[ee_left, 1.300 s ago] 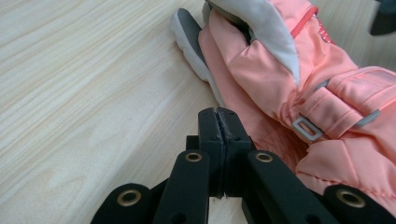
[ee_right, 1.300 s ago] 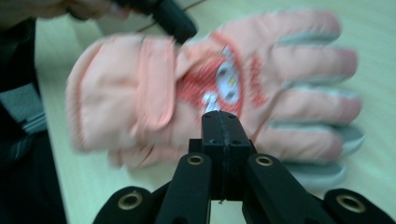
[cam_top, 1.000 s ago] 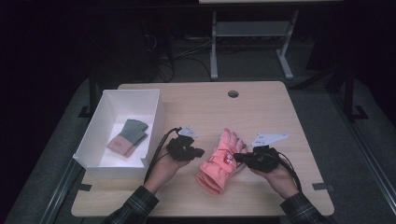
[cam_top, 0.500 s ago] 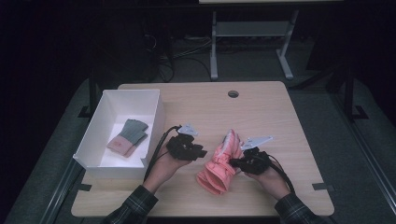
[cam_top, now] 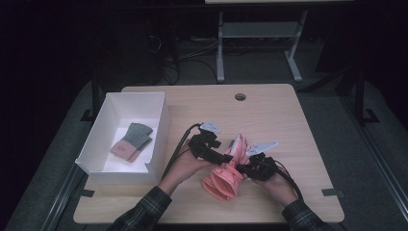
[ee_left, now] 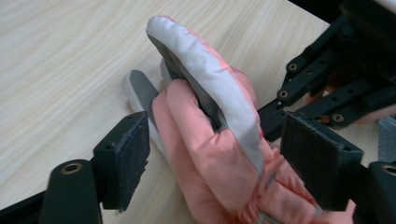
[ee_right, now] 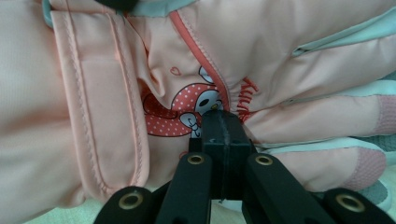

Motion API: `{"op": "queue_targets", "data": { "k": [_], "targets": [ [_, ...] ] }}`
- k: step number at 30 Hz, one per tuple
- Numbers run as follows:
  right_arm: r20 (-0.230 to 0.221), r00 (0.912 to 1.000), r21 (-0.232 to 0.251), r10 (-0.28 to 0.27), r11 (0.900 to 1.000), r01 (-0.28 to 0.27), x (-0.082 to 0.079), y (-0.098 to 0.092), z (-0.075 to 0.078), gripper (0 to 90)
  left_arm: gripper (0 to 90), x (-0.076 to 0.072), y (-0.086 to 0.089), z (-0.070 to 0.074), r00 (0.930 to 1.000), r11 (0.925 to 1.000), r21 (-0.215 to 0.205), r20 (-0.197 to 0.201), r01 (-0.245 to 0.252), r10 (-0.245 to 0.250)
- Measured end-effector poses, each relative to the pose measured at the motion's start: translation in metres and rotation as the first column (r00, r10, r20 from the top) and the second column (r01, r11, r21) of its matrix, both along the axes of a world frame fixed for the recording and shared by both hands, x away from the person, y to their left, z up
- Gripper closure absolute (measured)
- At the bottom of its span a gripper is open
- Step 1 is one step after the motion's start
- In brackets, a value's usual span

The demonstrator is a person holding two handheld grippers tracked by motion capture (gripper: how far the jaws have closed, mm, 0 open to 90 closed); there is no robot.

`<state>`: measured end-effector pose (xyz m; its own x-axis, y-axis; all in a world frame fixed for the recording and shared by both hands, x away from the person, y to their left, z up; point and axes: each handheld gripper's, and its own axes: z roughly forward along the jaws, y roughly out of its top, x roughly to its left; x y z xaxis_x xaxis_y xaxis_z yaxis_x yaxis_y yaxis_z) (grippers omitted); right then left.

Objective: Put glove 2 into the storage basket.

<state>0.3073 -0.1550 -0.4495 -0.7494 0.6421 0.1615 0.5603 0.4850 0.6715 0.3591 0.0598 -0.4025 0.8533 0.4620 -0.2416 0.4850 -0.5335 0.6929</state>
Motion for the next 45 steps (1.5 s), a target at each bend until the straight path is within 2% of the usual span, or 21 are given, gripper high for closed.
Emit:
{"op": "queue_targets", "data": {
  "k": [4,5,8,10,12,17,20,23,29,32,33,34,37,39,42,43,44,45],
  "targets": [
    [-0.002,1.0,0.002,-0.003,1.0,0.003,0.0,0.0,0.0,90.0,19.8,0.005,-0.008,-0.014,0.9995,0.9983,0.052,-0.018,0.025,-0.024],
    [-0.003,1.0,0.002,-0.003,1.0,0.003,0.0,0.0,0.0,90.0,19.6,0.005,-0.01,-0.018,0.9994,0.9992,0.038,-0.034,0.012,-0.011],
    [0.003,1.0,0.009,-0.001,1.0,0.001,0.001,0.0,-0.002,90.0,18.2,0.008,-0.009,-0.025,0.998,0.9993,0.038,-0.064,0.005,-0.002],
    [0.004,1.0,0.012,-0.002,1.0,0.002,0.0,0.0,-0.002,90.0,17.9,0.009,-0.008,-0.03,0.9968,0.9996,0.027,-0.08,0.009,-0.007],
    [0.003,1.0,0.01,-0.002,1.0,0.002,-0.001,0.0,-0.002,90.0,16.5,0.01,-0.009,-0.035,0.9957,0.9993,0.033,-0.091,0.019,-0.015],
    [0.033,0.9994,-0.014,0.007,1.0,-0.007,-0.003,-0.001,0.0,90.0,14.7,0.013,-0.006,-0.042,0.9939,0.9993,0.031,-0.108,0.023,-0.019],
    [0.05,0.9987,-0.012,0.0,1.0,0.0,-0.007,-0.008,0.005,90.0,14.8,0.013,-0.005,-0.043,0.9934,0.9991,0.035,-0.114,0.023,-0.018],
    [0.047,0.9988,-0.007,-0.013,1.0,0.014,-0.01,-0.016,0.007,90.0,14.7,0.014,-0.005,-0.045,0.9924,0.9989,0.037,-0.121,0.027,-0.022],
    [0.004,0.9999,-0.026,-0.015,1.0,0.015,-0.006,-0.014,-0.004,90.0,14.8,0.017,-0.01,-0.054,0.9797,0.9981,0.023,-0.194,0.057,-0.051],
    [0.014,0.9998,-0.039,-0.011,0.999,0.012,-0.006,-0.012,-0.005,90.0,14.9,0.018,-0.012,-0.057,0.9701,0.9973,0.019,-0.234,0.071,-0.064],
    [0.018,0.9997,-0.04,-0.014,0.999,0.015,-0.006,-0.011,-0.005,90.0,15.0,0.017,-0.014,-0.058,0.9702,0.9972,0.015,-0.233,0.073,-0.068],
    [0.02,0.9997,-0.05,-0.011,0.999,0.012,-0.006,-0.011,-0.005,90.0,16.5,0.018,-0.014,-0.058,0.9654,0.9962,0.008,-0.248,0.087,-0.082],
    [0.017,0.9998,-0.049,-0.013,0.999,0.014,-0.006,-0.011,-0.005,90.0,22.6,0.018,-0.014,-0.059,0.9581,0.9946,-0.008,-0.268,0.103,-0.101],
    [0.021,0.9997,-0.048,-0.016,0.999,0.017,-0.007,-0.01,-0.005,90.0,26.5,0.019,-0.014,-0.059,0.9493,0.9941,-0.028,-0.295,0.105,-0.109],
    [0.022,0.9996,-0.047,-0.015,0.999,0.016,-0.007,-0.01,-0.006,90.0,32.6,0.022,-0.012,-0.061,0.9411,0.9926,-0.048,-0.316,0.112,-0.121],
    [0.023,0.9997,-0.049,-0.013,0.999,0.015,-0.006,-0.01,-0.006,90.0,34.6,0.023,-0.011,-0.061,0.9361,0.9922,-0.046,-0.329,0.116,-0.124],
    [0.02,0.9997,-0.046,-0.016,0.999,0.017,-0.006,-0.009,-0.006,90.0,37.0,0.023,-0.011,-0.061,0.9345,0.9922,-0.05,-0.334,0.114,-0.124],
    [0.021,0.9997,-0.046,-0.017,0.999,0.017,-0.006,-0.009,-0.006,90.0,39.5,0.025,-0.011,-0.061,0.9284,0.9916,-0.047,-0.348,0.121,-0.13]
  ]
}}
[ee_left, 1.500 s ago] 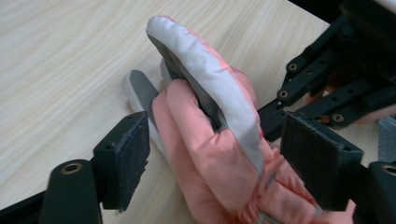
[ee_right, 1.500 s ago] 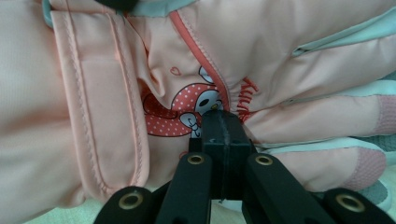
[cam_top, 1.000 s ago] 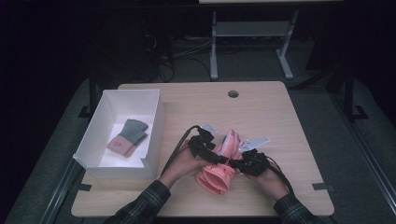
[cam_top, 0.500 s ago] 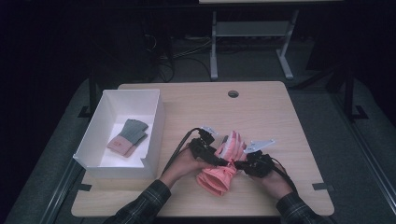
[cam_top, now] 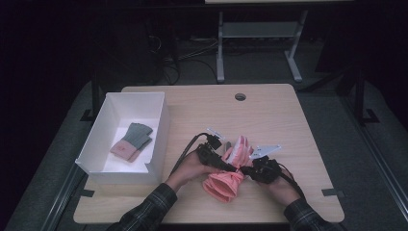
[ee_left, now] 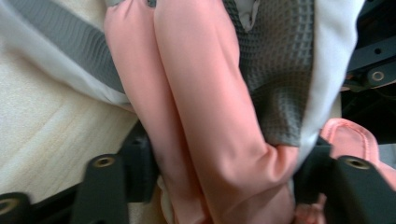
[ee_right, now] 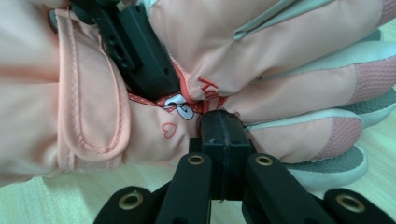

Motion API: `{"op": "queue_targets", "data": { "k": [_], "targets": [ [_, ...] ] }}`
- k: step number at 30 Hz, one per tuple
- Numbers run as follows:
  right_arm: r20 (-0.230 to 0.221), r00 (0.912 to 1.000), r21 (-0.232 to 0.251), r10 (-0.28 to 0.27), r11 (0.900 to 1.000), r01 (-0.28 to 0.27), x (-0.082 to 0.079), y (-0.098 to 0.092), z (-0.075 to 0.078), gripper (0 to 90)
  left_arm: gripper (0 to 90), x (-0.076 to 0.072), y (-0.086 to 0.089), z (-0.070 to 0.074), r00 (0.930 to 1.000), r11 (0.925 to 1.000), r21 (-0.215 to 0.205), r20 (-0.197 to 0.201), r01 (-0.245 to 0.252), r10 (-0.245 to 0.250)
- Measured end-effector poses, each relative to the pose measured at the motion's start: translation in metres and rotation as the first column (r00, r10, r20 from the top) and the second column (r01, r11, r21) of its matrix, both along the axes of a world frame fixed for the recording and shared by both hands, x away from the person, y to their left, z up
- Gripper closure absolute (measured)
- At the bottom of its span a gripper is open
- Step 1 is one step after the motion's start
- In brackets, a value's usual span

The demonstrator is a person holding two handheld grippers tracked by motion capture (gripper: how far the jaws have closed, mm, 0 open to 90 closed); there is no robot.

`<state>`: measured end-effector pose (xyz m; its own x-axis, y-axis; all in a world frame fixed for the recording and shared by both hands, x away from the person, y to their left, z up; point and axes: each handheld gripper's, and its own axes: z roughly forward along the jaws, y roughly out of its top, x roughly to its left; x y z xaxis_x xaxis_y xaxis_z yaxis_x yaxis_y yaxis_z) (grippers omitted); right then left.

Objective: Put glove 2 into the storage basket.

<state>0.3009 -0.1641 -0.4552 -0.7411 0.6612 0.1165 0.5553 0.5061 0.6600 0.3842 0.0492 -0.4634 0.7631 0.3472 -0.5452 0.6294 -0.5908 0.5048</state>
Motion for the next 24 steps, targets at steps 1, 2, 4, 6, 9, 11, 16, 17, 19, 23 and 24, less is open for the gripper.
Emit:
{"op": "queue_targets", "data": {
  "k": [1,2,4,6,9,11,16,17,19,23,24],
  "targets": [
    [0.006,1.0,-0.003,0.003,1.0,-0.003,0.0,0.0,0.0,90.0,43.3,0.001,0.001,0.0,1.0,1.0,0.001,-0.005,0.001,-0.001],
    [0.008,1.0,-0.004,0.003,1.0,-0.003,0.0,0.0,0.0,90.0,47.5,0.001,0.001,0.0,1.0,1.0,-0.001,-0.001,0.003,-0.003],
    [0.01,0.9999,-0.004,0.004,1.0,-0.004,0.0,0.0,0.0,90.0,52.5,0.001,0.002,0.001,1.0,1.0,-0.002,0.0,-0.004,0.004],
    [0.011,0.9999,0.001,0.007,1.0,-0.007,0.0,0.0,0.001,90.0,56.0,0.0,0.003,0.002,1.0,0.9999,-0.005,-0.001,-0.009,0.009],
    [-0.001,1.0,0.025,0.007,1.0,-0.007,0.0,-0.006,0.004,86.2,58.5,0.0,0.004,0.004,0.9998,0.9997,-0.015,-0.006,-0.018,0.018],
    [-0.004,0.9999,0.052,0.01,0.999,-0.01,-0.002,-0.011,0.008,80.0,59.1,0.001,0.005,0.006,0.9998,0.9996,-0.023,-0.009,-0.019,0.019],
    [-0.011,0.9998,0.108,0.015,0.994,-0.014,-0.008,-0.022,0.015,65.7,59.3,0.0,0.004,0.01,0.9993,0.9992,-0.028,-0.024,-0.029,0.028],
    [-0.012,0.9999,0.115,0.011,0.993,-0.01,-0.01,-0.025,0.017,61.8,59.5,0.0,0.004,0.011,0.9992,0.999,-0.031,-0.027,-0.031,0.03],
    [0.004,1.0,0.123,0.008,0.992,-0.008,-0.012,-0.029,0.019,57.3,59.7,0.0,0.005,0.012,0.9988,0.9988,-0.033,-0.033,-0.036,0.035],
    [0.032,0.9994,0.156,-0.011,0.988,0.006,-0.016,-0.042,0.025,48.7,59.9,-0.002,0.005,0.018,0.9987,0.9986,-0.03,-0.027,-0.044,0.043],
    [0.042,0.9989,0.161,-0.022,0.987,0.015,-0.016,-0.045,0.027,46.5,60.0,-0.003,0.005,0.021,0.9987,0.9984,-0.03,-0.021,-0.048,0.047]
  ]
}}
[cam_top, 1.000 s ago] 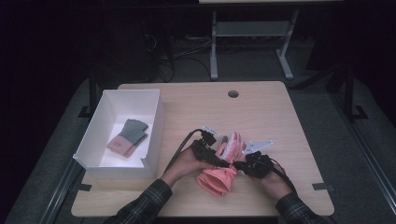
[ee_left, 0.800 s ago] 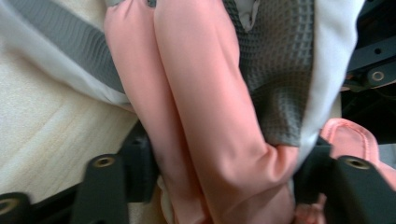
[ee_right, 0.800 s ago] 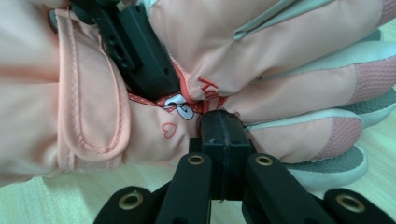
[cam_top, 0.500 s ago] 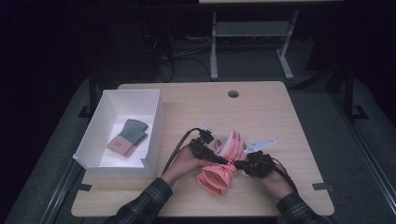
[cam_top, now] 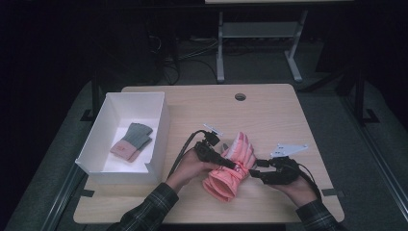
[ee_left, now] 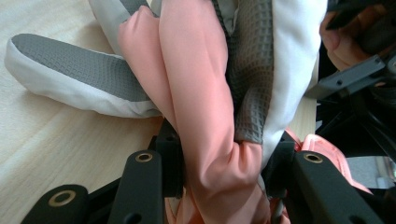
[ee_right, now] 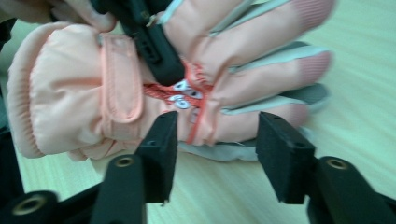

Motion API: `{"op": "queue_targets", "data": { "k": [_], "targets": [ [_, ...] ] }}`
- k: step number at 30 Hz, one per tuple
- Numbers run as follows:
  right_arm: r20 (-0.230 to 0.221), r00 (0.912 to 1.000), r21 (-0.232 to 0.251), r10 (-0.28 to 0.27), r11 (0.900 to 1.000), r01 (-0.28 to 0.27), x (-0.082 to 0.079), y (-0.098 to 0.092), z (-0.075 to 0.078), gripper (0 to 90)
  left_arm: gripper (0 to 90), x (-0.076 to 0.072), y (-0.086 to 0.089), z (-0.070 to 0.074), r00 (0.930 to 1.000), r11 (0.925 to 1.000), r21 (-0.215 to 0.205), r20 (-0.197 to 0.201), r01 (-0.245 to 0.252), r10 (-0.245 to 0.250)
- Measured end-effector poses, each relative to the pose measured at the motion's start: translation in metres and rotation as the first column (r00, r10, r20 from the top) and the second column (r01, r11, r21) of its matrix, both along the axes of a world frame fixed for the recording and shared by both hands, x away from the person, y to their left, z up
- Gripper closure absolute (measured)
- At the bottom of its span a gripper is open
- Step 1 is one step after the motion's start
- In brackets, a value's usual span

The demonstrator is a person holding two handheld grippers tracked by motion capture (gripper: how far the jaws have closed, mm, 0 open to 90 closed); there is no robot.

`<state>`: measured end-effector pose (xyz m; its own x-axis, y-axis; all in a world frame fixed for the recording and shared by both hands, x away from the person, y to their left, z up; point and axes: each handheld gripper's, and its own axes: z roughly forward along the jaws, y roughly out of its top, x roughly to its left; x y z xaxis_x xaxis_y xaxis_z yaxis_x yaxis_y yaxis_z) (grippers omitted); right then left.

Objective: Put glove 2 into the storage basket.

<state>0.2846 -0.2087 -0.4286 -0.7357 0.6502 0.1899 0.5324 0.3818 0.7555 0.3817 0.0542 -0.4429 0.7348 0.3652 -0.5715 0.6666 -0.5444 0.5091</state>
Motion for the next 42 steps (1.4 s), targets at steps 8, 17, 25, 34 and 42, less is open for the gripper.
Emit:
{"op": "queue_targets", "data": {
  "k": [8,17,25,34,42],
  "targets": [
    [0.062,0.9961,0.003,-0.064,0.998,0.064,-0.004,-0.016,0.001,33.1,60.0,0.0,0.006,0.025,0.9987,0.9995,0.018,0.045,-0.026,0.025],
    [0.072,0.9884,-0.024,-0.134,0.99,0.136,-0.007,-0.025,-0.009,25.0,59.6,-0.001,0.02,0.068,0.9934,0.9976,0.019,0.094,-0.067,0.064],
    [0.059,0.9875,-0.026,-0.146,0.989,0.148,-0.004,-0.026,-0.013,22.1,59.3,0.003,0.044,0.106,0.9889,0.9958,0.022,0.122,-0.088,0.085],
    [0.051,0.9871,-0.034,-0.152,0.988,0.154,-0.003,-0.026,-0.015,20.7,59.1,0.01,0.077,0.142,0.9801,0.9913,0.021,0.154,-0.13,0.125],
    [0.052,0.9874,-0.04,-0.149,0.988,0.151,-0.003,-0.025,-0.017,20.6,59.0,0.013,0.112,0.168,0.9679,0.9833,0.02,0.181,-0.181,0.174]
  ]
}}
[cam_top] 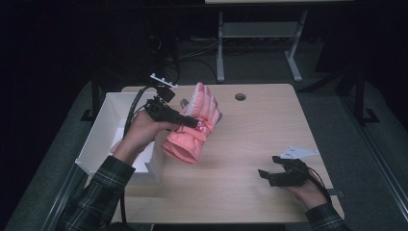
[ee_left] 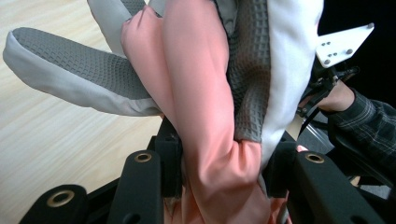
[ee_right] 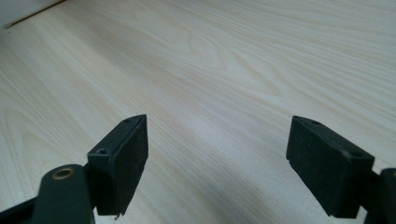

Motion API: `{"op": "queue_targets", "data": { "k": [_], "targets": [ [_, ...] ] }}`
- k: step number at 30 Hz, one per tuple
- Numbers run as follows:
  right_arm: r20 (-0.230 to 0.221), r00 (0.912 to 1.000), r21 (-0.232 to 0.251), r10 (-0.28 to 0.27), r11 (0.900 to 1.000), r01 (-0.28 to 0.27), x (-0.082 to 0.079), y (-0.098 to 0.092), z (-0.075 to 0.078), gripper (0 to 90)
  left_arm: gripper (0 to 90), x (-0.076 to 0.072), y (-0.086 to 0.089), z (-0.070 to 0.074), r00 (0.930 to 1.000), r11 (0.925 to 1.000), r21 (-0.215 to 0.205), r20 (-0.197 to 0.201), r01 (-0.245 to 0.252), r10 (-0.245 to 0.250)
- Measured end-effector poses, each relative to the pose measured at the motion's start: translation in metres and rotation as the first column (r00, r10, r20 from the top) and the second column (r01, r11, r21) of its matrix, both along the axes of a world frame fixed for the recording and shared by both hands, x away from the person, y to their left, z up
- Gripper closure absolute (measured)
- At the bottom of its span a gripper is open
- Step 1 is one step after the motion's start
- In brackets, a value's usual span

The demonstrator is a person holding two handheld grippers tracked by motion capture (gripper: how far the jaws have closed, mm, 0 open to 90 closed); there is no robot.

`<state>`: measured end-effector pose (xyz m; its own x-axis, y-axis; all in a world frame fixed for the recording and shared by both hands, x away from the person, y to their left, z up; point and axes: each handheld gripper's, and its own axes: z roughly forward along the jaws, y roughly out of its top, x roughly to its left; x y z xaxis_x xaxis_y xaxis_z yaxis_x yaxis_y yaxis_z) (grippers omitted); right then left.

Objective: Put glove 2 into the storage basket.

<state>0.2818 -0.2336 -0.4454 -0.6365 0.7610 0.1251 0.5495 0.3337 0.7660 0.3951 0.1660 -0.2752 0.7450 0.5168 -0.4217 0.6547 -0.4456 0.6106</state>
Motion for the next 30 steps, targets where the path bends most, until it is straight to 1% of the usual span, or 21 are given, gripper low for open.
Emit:
{"op": "queue_targets", "data": {
  "k": [6,7,10,13,14,15,19,23,25,27,28,29,30],
  "targets": [
    [0.002,1.0,0.002,-0.004,1.0,0.004,0.0,-0.001,0.0,20.6,58.8,0.002,0.032,0.014,0.9978,0.998,-0.011,0.021,-0.062,0.062],
    [0.002,1.0,-0.001,-0.005,1.0,0.005,0.0,-0.001,0.0,20.6,58.8,0.003,0.038,0.015,0.9972,0.9972,-0.016,0.019,-0.073,0.073],
    [0.003,1.0,0.0,-0.009,1.0,0.009,0.0,-0.001,0.0,20.6,58.8,0.003,0.055,0.02,0.9938,0.9939,-0.025,0.027,-0.107,0.108],
    [0.006,0.9999,-0.001,-0.009,1.0,0.009,0.001,-0.001,0.0,20.6,58.8,0.003,0.074,0.025,0.9887,0.9894,-0.022,0.042,-0.143,0.144],
    [0.006,0.9999,-0.004,-0.009,1.0,0.009,0.001,-0.001,-0.001,20.6,58.8,0.003,0.083,0.026,0.9858,0.9866,-0.026,0.045,-0.161,0.162],
    [0.002,0.9999,-0.004,-0.012,1.0,0.012,0.0,-0.001,-0.001,20.6,58.8,0.003,0.088,0.026,0.9847,0.9854,-0.028,0.043,-0.168,0.169],
    [0.003,0.9999,-0.004,-0.012,1.0,0.012,0.001,-0.001,-0.001,20.6,58.8,0.004,0.109,0.025,0.9766,0.9771,-0.032,0.038,-0.21,0.211],
    [0.002,0.9999,-0.007,-0.013,1.0,0.013,0.001,-0.001,-0.002,20.6,58.8,0.006,0.131,0.022,0.9639,0.9641,-0.043,0.037,-0.262,0.264],
    [0.002,0.9999,-0.006,-0.013,1.0,0.013,0.001,-0.001,-0.002,20.7,58.6,0.008,0.14,0.019,0.9555,0.9563,-0.032,0.045,-0.29,0.292],
    [0.002,0.9999,-0.009,-0.011,1.0,0.011,0.001,0.0,-0.002,20.6,58.5,0.009,0.146,0.015,0.9505,0.9516,-0.024,0.046,-0.306,0.307],
    [0.001,1.0,-0.01,-0.01,1.0,0.01,0.001,0.0,-0.002,20.6,58.4,0.011,0.149,0.011,0.9457,0.947,-0.013,0.051,-0.321,0.321],
    [-0.002,0.9999,-0.01,-0.011,1.0,0.011,0.001,0.0,-0.002,20.7,58.4,0.011,0.15,0.009,0.9447,0.946,-0.008,0.049,-0.324,0.324],
    [-0.002,0.9999,-0.01,-0.01,1.0,0.01,0.001,0.0,-0.002,20.7,58.3,0.013,0.152,0.004,0.9422,0.9433,-0.002,0.048,-0.332,0.332]
  ]
}}
